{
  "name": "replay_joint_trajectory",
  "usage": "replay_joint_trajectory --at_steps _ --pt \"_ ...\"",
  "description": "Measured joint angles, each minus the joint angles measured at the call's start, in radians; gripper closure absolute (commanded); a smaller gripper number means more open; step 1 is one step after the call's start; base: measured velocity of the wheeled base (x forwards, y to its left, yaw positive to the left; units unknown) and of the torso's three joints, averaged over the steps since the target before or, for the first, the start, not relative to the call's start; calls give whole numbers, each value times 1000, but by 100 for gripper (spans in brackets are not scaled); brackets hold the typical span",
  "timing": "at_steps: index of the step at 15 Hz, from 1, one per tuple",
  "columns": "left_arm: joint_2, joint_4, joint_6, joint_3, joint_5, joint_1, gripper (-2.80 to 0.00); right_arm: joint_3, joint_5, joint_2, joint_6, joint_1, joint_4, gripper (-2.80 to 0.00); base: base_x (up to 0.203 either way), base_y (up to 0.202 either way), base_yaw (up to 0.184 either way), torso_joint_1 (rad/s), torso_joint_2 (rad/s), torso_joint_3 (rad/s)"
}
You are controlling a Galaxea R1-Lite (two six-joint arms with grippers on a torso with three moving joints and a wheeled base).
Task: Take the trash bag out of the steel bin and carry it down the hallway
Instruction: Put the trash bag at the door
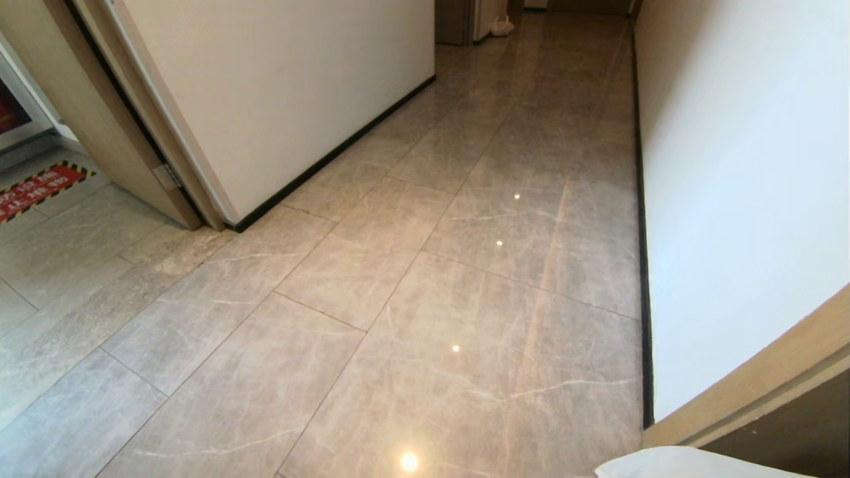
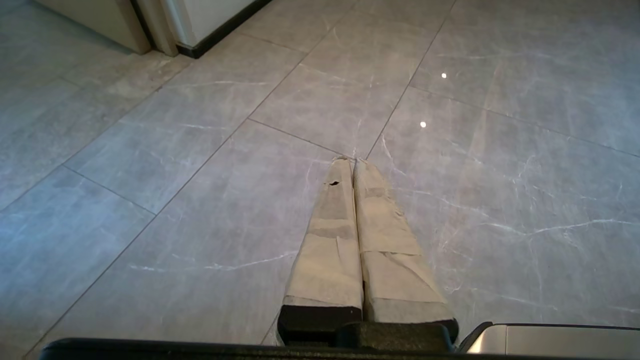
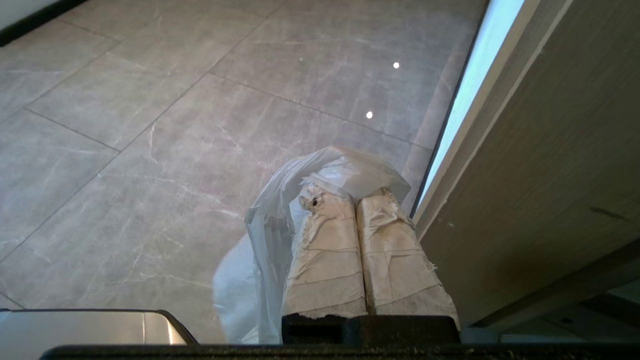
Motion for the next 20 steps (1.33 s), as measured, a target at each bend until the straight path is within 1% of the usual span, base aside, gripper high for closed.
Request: replay_joint_trajectory --at_steps 13,20 --pt "0 0 0 0 0 0 0 0 3 0 -4 0 0 0 0 0 0 2 3 -195" --pt "0 0 1 0 0 0 0 -2 -5 0 5 0 6 0 0 0 0 0 4 -21"
